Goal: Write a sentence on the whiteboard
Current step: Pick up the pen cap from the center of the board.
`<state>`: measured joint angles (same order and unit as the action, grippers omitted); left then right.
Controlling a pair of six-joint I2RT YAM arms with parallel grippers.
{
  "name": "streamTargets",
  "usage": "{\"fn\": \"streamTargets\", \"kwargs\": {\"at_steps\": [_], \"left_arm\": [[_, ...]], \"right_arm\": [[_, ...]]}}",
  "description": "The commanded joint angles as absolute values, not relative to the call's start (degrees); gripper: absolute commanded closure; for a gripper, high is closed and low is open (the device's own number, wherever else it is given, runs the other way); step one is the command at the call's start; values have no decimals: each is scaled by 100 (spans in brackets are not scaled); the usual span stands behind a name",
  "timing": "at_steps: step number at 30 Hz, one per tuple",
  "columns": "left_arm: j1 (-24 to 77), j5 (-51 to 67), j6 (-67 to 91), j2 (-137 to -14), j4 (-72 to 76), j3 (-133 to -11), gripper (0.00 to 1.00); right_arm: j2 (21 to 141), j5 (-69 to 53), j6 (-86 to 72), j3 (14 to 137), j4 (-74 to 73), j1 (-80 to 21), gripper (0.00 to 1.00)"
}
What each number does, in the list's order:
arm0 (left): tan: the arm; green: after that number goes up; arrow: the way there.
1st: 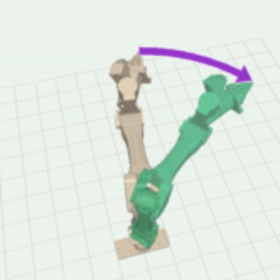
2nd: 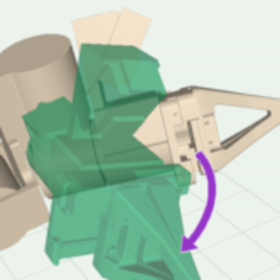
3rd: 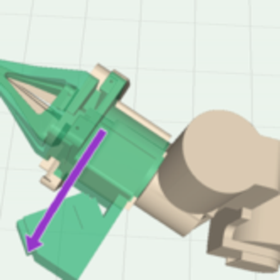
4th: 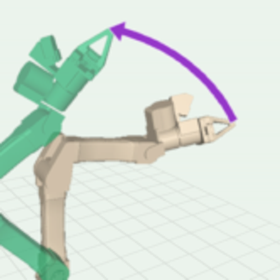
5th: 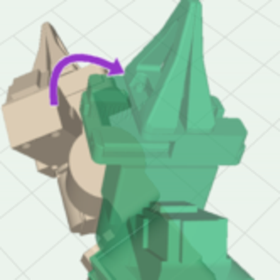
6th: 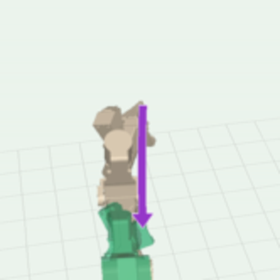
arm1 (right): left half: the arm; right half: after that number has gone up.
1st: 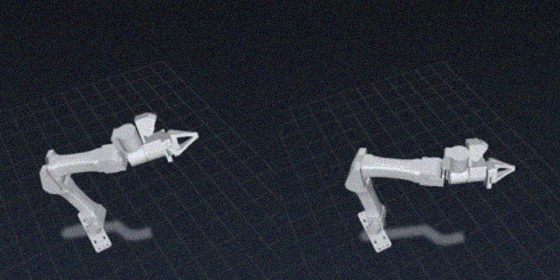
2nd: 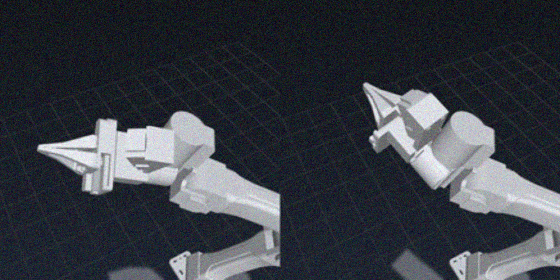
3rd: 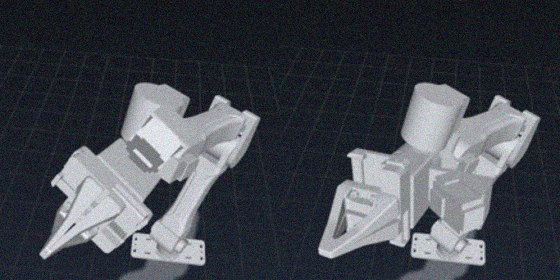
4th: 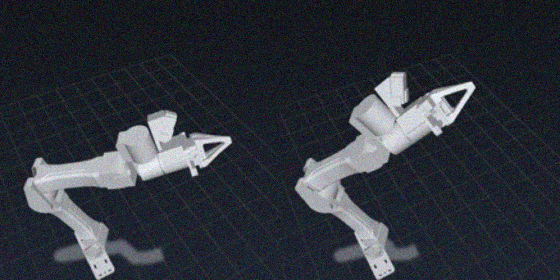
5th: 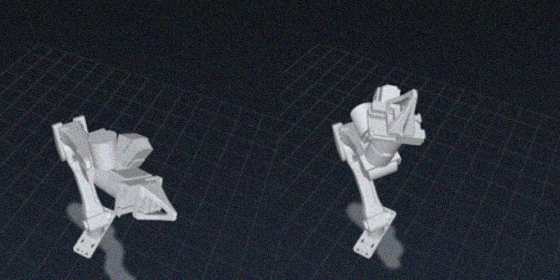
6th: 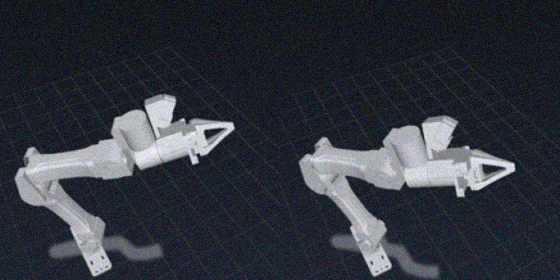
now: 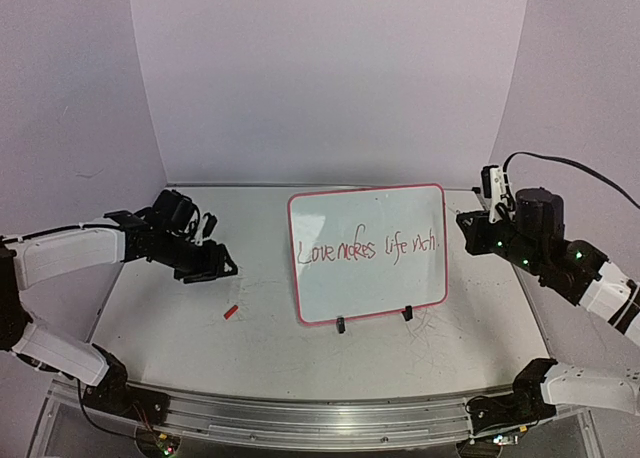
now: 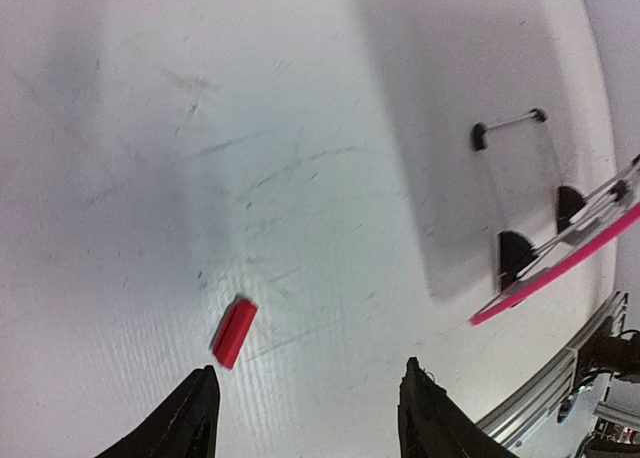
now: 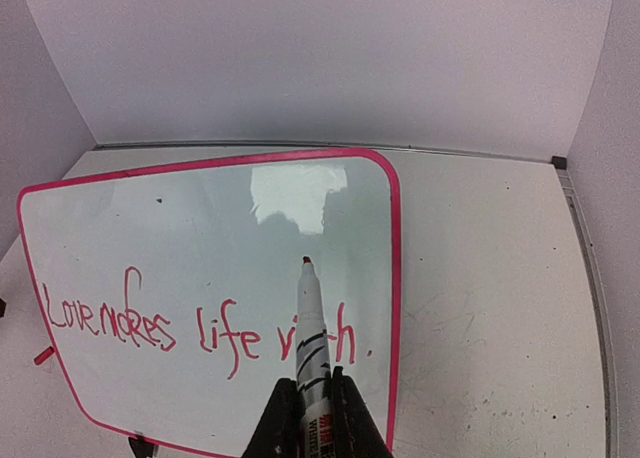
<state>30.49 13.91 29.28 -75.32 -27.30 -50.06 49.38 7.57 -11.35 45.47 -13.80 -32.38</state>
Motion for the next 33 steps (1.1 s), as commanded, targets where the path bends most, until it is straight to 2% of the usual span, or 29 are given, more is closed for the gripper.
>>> {"fn": "streamTargets", "kwargs": {"at_steps": [1, 9, 17, 28, 33], "left_arm": [[3312, 844, 3224, -7742, -3376, -4923, 38], [3534, 581, 2650, -8860, -3480, -5198, 42], [3775, 324, 2329, -9616, -3479, -5560, 59], [4005, -212, 2297, -9730, -3395, -5282, 77], [4045, -387, 2405, -9058, -3374, -5073, 88]], "right_arm": [[5018, 403, -799, 4929, -1107, -3221, 100], [5004, 121, -729, 4944, -1101, -3222, 100], [4981, 65, -921, 4860, -940, -3222, 100], [5088, -113, -1063, 4960, -940, -3220, 100], [5222, -469, -1282, 5407, -1022, -3226, 100]]}}
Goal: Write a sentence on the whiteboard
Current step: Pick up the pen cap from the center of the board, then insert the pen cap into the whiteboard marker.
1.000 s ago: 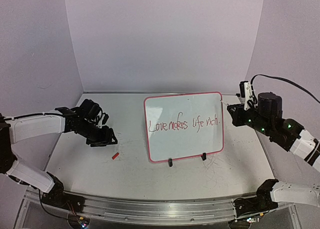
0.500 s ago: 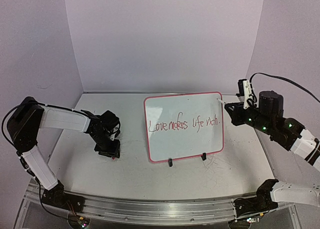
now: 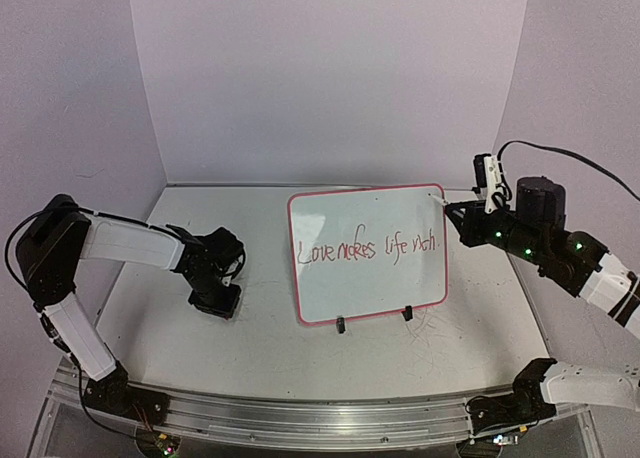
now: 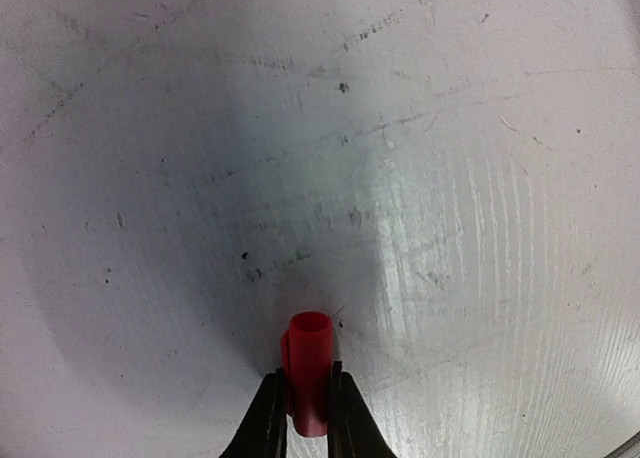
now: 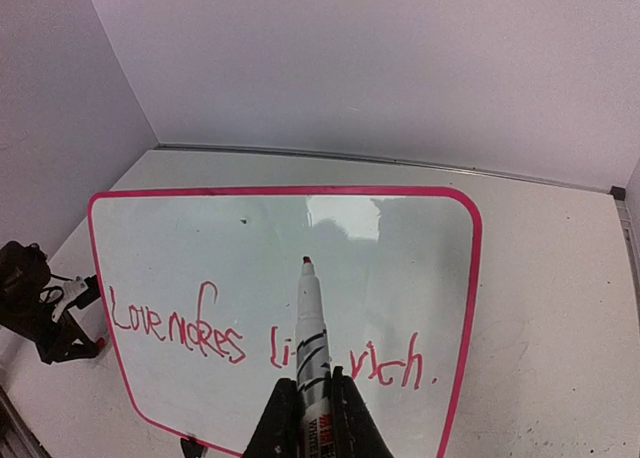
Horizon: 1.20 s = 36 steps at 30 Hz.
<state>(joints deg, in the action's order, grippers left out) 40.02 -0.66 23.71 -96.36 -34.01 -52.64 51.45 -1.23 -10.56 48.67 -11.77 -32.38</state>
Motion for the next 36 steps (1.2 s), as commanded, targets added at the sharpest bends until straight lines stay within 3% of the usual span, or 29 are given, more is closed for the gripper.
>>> {"fn": "streamTargets", "kwargs": {"at_steps": [1, 9, 13, 16, 21, 29, 36], "left_arm": [[4047, -426, 2440, -8901, -3381, -5037, 90], [4038, -820, 2098, -6724, -3353, -5781, 100], [4078, 402, 974, -6245, -2585, -6074, 100], [4495, 669, 143, -6372, -2358, -6304, 100], [5414, -355, -1295, -6618, -2147, -6457, 100], [5652, -433, -2472, -6843, -1931, -6203, 100], [5720, -443, -2759, -6849, -1933, -6057, 100]], "right_arm": [[5256, -532, -1313, 5472, -1065, -3224, 100], [5659, -1773, -1709, 6282, -1491, -3226, 100], [6122, -2863, -2052, 6680, -1616, -3227, 100], [6714, -3767, -2319, 7098, -1800, -3341, 100], [7515, -4163, -2529, 7595, -2323, -3919, 100], [8289, -3868, -2654, 8139, -2460, -4850, 100], [8594, -3715, -2667, 8474, -2365, -4978, 100]]}}
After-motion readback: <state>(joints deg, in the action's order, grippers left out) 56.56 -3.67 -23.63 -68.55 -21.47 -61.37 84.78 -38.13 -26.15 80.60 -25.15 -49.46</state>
